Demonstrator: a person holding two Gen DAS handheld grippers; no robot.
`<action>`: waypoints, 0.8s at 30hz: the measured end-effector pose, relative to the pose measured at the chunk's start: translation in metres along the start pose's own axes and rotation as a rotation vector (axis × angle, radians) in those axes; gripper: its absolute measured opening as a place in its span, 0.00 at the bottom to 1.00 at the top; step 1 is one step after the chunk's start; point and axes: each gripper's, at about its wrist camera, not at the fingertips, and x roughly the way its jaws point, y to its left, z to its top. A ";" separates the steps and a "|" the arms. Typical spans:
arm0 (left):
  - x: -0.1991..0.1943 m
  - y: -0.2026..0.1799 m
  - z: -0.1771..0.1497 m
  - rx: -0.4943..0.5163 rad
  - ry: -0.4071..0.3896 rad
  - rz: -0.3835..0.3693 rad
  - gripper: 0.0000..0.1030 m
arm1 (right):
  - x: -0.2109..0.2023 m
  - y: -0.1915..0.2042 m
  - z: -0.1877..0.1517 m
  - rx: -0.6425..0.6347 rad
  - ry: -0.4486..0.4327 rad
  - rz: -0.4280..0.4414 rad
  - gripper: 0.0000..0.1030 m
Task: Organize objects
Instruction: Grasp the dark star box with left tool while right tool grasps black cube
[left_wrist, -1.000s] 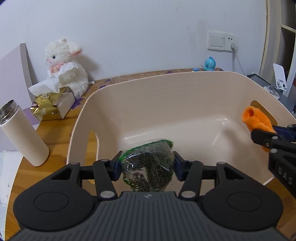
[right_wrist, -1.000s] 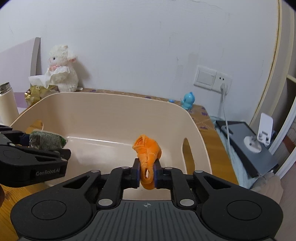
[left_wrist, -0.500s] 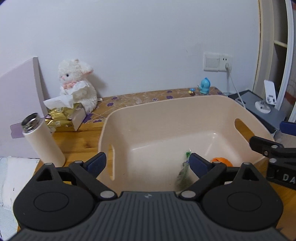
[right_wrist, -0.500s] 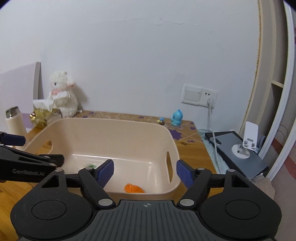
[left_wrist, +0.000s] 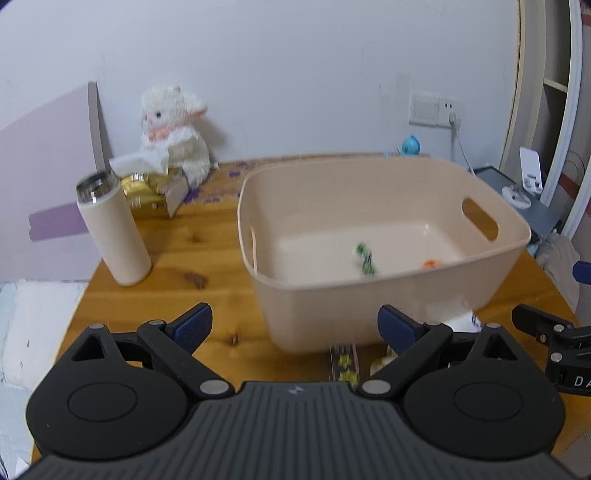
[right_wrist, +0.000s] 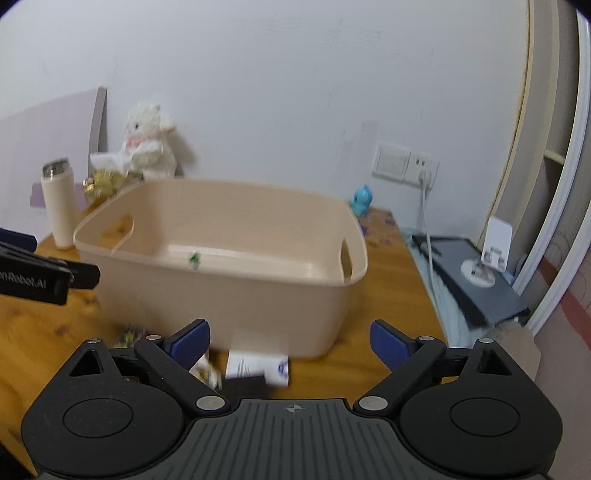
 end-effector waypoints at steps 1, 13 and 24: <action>0.002 0.001 -0.004 0.000 0.012 -0.001 0.94 | 0.002 0.001 -0.005 -0.001 0.013 0.000 0.92; 0.046 0.003 -0.043 -0.039 0.123 -0.035 0.94 | 0.036 -0.001 -0.046 0.021 0.157 0.034 0.92; 0.088 0.001 -0.050 -0.060 0.196 -0.061 0.94 | 0.070 0.000 -0.061 0.055 0.207 0.073 0.91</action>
